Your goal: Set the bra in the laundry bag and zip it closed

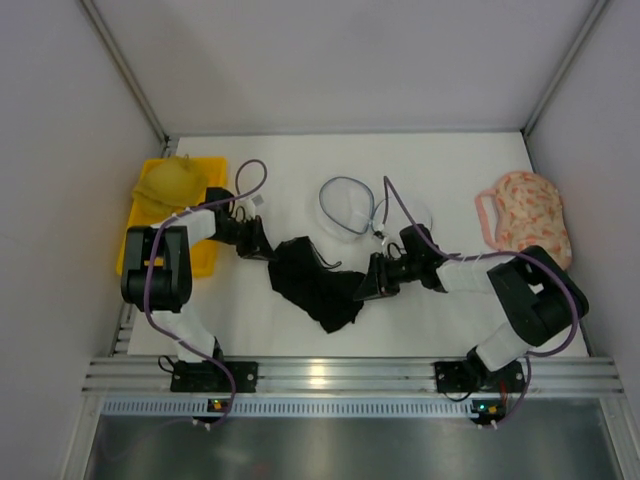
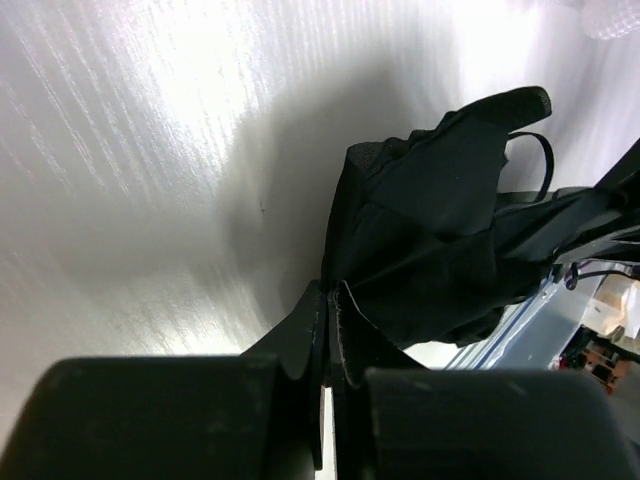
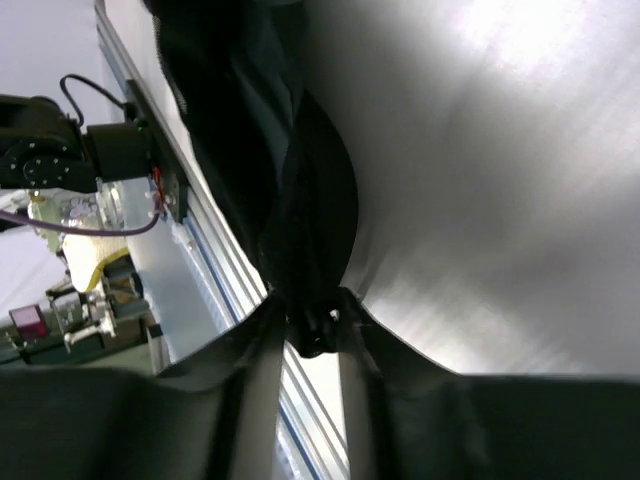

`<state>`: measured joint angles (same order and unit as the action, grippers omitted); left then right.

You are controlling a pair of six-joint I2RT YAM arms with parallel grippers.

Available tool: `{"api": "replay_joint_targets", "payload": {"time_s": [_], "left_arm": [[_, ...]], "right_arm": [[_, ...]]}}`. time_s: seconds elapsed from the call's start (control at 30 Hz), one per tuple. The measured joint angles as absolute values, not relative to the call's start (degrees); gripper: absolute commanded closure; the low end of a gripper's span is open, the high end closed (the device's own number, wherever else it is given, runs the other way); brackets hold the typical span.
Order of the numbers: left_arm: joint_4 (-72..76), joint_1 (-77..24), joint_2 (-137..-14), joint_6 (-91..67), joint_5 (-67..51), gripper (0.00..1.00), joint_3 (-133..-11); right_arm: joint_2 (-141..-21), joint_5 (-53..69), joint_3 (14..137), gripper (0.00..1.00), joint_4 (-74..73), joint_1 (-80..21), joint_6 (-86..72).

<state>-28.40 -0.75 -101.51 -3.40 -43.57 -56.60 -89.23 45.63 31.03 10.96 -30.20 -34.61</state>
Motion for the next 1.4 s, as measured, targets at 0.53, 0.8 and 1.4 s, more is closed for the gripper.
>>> {"api": "replay_joint_targets", "payload": {"time_s": [0.53,0.8,1.4], "left_arm": [[-27.7,-12.3,-74.3,-2.6,-37.3,1.0,-53.6],[-23.9,-34.3,-78.0,-3.2,-29.3,1.0,-53.0],[-11.2,-40.9,-88.8,-9.8,-28.4,1.0,-49.9]], "right_arm": [[-90.2,49.5,33.5,1.0,18.1,-31.1,-43.5],[-91.7,50.0,34.8,1.0,19.9,-30.1,-44.1],[-91.2,52.2,32.2,0.24,19.5,-23.7,-45.8]]}}
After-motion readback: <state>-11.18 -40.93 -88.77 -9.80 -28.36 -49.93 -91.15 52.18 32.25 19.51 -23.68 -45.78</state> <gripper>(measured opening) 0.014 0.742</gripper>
